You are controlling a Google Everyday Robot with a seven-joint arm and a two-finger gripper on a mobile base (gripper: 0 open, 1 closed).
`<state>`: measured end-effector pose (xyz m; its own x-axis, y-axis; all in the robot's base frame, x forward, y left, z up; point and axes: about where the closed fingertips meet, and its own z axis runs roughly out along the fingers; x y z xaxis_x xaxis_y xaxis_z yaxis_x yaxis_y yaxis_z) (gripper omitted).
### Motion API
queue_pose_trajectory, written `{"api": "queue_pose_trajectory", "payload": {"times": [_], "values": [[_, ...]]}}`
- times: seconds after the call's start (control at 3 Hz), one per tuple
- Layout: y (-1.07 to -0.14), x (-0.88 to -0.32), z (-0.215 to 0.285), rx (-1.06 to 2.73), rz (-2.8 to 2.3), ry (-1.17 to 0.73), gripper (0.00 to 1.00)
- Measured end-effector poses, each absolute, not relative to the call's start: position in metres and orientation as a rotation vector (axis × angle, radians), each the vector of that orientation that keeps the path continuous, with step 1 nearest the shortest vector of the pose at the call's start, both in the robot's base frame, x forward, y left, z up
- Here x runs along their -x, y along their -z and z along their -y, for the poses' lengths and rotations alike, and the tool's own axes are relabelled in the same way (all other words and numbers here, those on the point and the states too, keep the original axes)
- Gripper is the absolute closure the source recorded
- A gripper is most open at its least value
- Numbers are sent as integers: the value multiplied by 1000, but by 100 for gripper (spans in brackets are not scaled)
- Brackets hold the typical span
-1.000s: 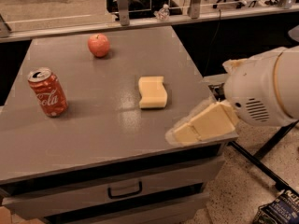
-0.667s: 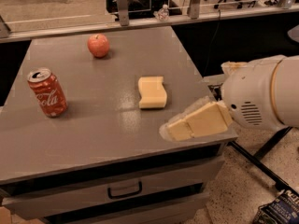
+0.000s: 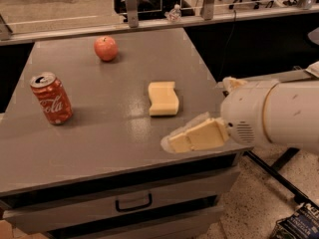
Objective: Move sponge near apple
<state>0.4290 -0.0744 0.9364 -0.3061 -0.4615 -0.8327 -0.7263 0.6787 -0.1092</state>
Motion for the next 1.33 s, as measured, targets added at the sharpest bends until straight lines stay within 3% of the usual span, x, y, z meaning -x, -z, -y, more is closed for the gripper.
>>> {"api": "queue_pose_trajectory", "payload": {"times": [0.67,1.33], "values": [[-879,-444,65,805,-2009,-321,0],[-884,-455,70,761,-1984,-284,0]]}}
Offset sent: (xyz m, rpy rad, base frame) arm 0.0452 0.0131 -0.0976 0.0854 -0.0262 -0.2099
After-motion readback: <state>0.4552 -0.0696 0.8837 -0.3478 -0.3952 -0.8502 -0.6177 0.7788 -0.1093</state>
